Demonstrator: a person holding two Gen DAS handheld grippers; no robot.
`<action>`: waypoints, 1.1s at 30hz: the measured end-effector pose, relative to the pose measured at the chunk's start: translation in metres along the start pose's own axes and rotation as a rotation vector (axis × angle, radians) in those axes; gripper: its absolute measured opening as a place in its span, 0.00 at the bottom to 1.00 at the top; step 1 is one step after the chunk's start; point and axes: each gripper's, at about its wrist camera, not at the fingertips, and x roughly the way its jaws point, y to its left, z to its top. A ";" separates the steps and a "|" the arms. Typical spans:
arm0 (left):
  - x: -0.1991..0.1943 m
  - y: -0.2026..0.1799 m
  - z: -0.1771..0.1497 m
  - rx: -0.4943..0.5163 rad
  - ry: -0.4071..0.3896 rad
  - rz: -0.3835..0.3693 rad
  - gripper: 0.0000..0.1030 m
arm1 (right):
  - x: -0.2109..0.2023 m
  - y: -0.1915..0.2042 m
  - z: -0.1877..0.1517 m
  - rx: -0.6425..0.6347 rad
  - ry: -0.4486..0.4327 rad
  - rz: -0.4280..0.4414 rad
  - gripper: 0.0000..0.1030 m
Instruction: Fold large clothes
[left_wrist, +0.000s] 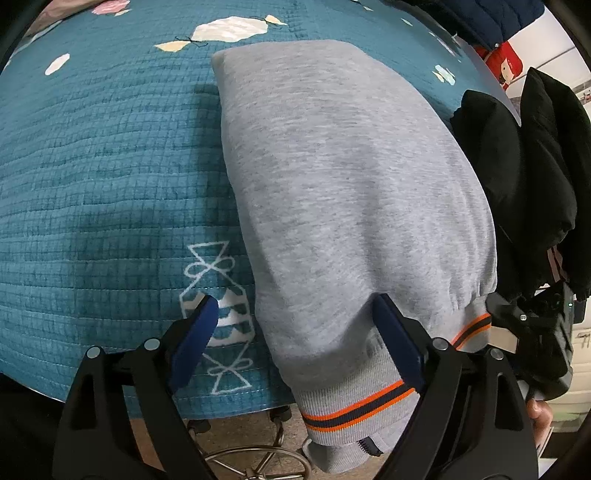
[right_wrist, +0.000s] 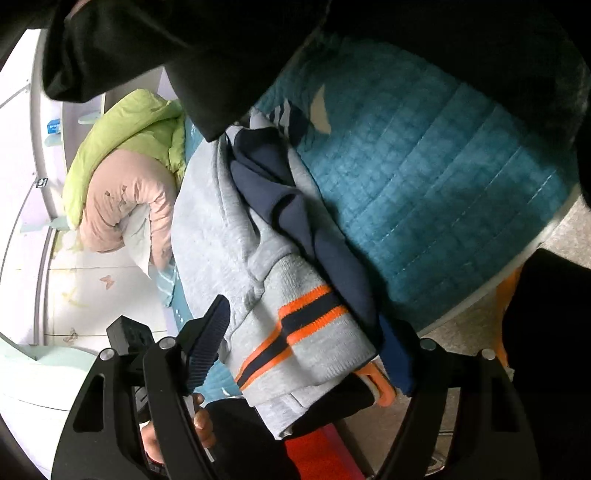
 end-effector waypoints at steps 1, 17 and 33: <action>0.000 0.000 0.000 -0.002 0.000 -0.001 0.83 | 0.003 -0.004 0.001 0.013 -0.002 0.002 0.67; -0.001 0.006 0.001 0.000 0.013 -0.018 0.83 | 0.005 -0.014 0.018 0.091 -0.073 0.002 0.64; 0.012 0.014 -0.007 -0.120 0.036 -0.178 0.85 | 0.024 -0.009 0.014 0.042 -0.070 0.027 0.39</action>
